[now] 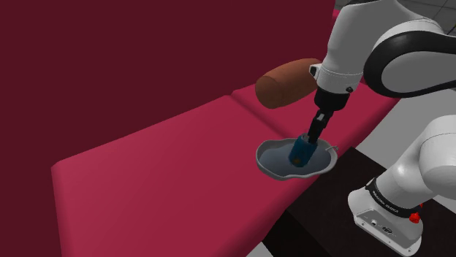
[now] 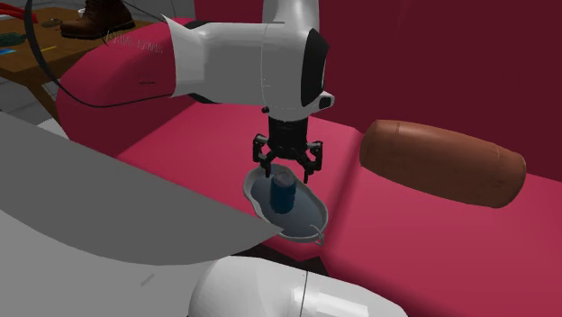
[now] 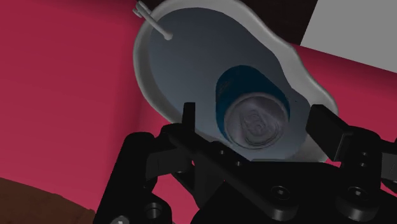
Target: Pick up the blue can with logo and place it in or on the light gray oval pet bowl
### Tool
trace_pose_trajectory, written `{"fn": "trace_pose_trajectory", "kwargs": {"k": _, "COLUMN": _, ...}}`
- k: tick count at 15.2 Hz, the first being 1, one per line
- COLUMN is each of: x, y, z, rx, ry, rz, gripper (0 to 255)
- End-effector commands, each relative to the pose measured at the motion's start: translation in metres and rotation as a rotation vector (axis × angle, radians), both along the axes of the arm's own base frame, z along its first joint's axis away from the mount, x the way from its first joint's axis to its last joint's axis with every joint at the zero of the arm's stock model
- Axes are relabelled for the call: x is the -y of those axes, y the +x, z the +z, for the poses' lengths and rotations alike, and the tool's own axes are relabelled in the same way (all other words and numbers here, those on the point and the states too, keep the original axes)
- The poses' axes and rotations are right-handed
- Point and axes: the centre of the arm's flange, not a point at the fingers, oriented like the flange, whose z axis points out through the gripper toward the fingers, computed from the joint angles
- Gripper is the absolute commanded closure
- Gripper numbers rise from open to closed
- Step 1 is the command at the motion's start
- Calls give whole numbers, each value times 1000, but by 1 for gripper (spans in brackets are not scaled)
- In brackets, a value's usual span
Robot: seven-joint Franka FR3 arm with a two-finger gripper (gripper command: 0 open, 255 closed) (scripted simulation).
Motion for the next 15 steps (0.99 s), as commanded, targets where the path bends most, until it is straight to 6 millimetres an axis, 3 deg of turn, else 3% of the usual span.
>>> {"fn": "trace_pose_trajectory", "kwargs": {"k": 1, "x": 0, "y": 0, "z": 0, "rx": 0, "ry": 0, "rz": 0, "gripper": 0}}
{"fn": "trace_pose_trajectory", "kwargs": {"k": 4, "x": 0, "y": 0, "z": 0, "rx": 0, "ry": 0, "rz": 0, "gripper": 0}}
{"fn": "trace_pose_trajectory", "kwargs": {"k": 8, "x": -3, "y": 6, "z": 50, "rx": 0, "ry": 0, "rz": 0, "gripper": 0}}
{"fn": "trace_pose_trajectory", "kwargs": {"k": 15, "x": -3, "y": 6, "z": 50, "rx": 0, "ry": 0, "rz": 0, "gripper": 0}}
